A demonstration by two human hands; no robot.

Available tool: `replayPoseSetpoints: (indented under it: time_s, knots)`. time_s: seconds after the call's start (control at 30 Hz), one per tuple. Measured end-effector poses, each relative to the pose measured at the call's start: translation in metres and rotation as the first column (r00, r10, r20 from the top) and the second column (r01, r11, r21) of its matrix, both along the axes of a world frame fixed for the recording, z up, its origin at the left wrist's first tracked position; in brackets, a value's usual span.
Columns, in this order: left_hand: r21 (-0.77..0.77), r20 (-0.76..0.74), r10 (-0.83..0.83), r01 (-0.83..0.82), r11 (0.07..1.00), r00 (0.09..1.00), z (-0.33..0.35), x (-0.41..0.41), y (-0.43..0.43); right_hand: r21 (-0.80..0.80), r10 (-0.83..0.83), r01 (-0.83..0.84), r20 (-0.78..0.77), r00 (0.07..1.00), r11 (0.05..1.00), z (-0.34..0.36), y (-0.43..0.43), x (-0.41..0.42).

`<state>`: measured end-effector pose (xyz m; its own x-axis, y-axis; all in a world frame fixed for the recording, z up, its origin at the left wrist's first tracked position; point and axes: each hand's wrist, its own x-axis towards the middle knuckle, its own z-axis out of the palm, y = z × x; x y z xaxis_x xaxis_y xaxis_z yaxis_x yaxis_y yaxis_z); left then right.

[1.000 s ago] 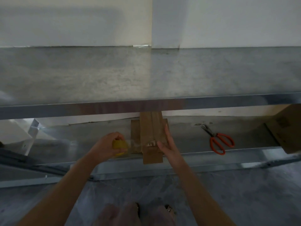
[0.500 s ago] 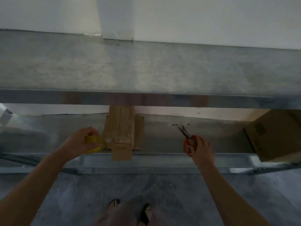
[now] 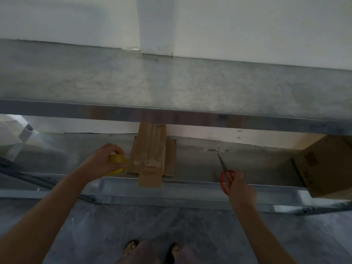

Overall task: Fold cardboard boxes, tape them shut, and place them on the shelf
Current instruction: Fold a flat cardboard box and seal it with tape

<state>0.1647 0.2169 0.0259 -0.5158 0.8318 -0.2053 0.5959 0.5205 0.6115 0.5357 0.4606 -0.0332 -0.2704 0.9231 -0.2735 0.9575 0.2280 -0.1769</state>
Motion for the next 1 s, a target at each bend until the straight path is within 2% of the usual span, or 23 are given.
replayPoseSetpoints:
  time_s: [0.07,0.17,0.33,0.43,0.53,0.67,0.77,0.93,1.0]
  knots:
    - [0.007,0.011,0.011,-0.011,1.0,1.0,0.0,-0.004,-0.004,0.011,0.027,-0.026,-0.059,0.998,1.0,0.015,-0.039,-0.002]
    - [-0.004,0.016,0.004,-0.004,1.0,1.0,-0.001,-0.01,-0.008,-0.063,0.028,-0.045,-0.239,0.971,0.997,0.041,-0.108,-0.022]
    - [-0.027,0.046,-0.071,0.073,0.997,0.996,-0.005,-0.02,-0.013,-0.174,0.035,-0.106,-0.367,0.93,0.979,0.057,-0.205,-0.082]
    - [-0.032,0.053,-0.126,0.128,0.991,0.991,-0.011,-0.028,-0.014,-0.359,-0.12,-0.049,-0.433,0.893,0.932,0.038,-0.233,-0.12]
    - [-0.038,0.063,-0.166,0.168,0.985,0.984,-0.014,-0.033,-0.011,-0.592,-0.335,-0.032,-0.498,0.8,0.805,0.016,-0.248,-0.152]
    - [0.0,0.085,-0.234,0.235,0.972,0.969,-0.015,-0.038,-0.007,-0.668,-0.488,-0.037,-0.58,0.652,0.743,0.013,-0.254,-0.177]
    - [0.022,0.085,-0.256,0.255,0.967,0.963,-0.016,-0.042,-0.01,-0.651,-0.454,-0.046,-0.576,0.68,0.758,0.019,-0.249,-0.186]
    - [0.056,0.127,-0.251,0.246,0.968,0.96,-0.017,-0.048,-0.015,-0.732,-0.531,-0.019,-0.511,0.676,0.681,0.015,-0.237,-0.197]
    - [0.07,0.135,-0.247,0.24,0.968,0.959,-0.018,-0.05,-0.016,-0.732,-0.55,-0.004,-0.515,0.657,0.681,0.01,-0.234,-0.197]
